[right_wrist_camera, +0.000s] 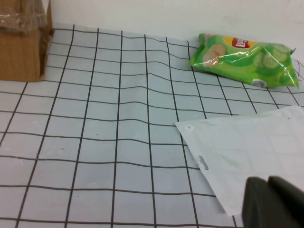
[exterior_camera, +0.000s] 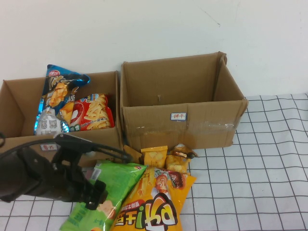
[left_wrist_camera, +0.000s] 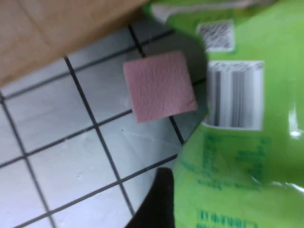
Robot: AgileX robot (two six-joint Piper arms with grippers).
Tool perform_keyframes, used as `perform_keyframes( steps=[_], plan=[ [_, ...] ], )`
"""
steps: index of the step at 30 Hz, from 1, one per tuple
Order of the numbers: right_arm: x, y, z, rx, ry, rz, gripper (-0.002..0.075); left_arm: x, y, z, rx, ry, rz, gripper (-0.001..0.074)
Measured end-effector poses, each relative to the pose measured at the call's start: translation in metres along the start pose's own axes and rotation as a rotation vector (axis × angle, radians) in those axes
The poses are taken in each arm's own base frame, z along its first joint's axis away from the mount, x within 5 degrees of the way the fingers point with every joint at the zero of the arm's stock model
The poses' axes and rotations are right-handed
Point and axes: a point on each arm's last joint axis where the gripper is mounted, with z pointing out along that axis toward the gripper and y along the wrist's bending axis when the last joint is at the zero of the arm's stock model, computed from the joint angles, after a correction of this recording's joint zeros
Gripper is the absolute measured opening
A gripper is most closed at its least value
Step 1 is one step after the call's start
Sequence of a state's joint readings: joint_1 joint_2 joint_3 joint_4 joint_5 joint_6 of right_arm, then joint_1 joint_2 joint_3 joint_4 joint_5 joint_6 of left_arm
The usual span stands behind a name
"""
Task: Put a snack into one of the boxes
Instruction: Pick up the potato chip
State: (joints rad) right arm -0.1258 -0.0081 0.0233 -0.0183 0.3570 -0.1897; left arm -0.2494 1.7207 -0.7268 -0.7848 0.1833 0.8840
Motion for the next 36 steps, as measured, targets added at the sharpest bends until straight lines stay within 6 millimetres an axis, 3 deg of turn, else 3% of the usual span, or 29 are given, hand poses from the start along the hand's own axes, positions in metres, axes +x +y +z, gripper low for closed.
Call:
perform_keyframes(
  steps=[7, 13, 15, 20, 21, 27, 33, 36],
  plan=[
    [0.000, 0.000, 0.000, 0.000, 0.000, 0.000, 0.0000, -0.009, 0.002, 0.031, 0.056, 0.072, -0.027, 0.0693],
    [0.000, 0.000, 0.000, 0.000, 0.000, 0.000, 0.0000, -0.020, -0.001, 0.043, 0.125, 0.106, -0.002, 0.0673],
    [0.000, 0.000, 0.000, 0.000, 0.000, 0.000, 0.0000, -0.022, -0.002, 0.044, 0.139, 0.111, 0.000, 0.0605],
    [0.000, 0.000, 0.000, 0.000, 0.000, 0.000, 0.0000, -0.024, -0.005, 0.038, 0.171, 0.117, 0.008, 0.0239],
    [0.000, 0.000, 0.000, 0.000, 0.000, 0.000, 0.0000, -0.025, -0.006, 0.035, 0.179, 0.115, 0.010, 0.0244],
    [0.000, 0.000, 0.000, 0.000, 0.000, 0.000, 0.0000, -0.034, -0.014, 0.005, 0.232, 0.085, 0.060, 0.0244],
    [0.000, 0.000, 0.000, 0.000, 0.000, 0.000, 0.0000, -0.051, -0.023, -0.060, 0.218, -0.049, 0.147, 0.0244],
    [0.000, 0.000, 0.000, 0.000, 0.000, 0.000, 0.0000, -0.059, -0.025, -0.104, 0.148, -0.194, 0.205, 0.0244]
  ],
)
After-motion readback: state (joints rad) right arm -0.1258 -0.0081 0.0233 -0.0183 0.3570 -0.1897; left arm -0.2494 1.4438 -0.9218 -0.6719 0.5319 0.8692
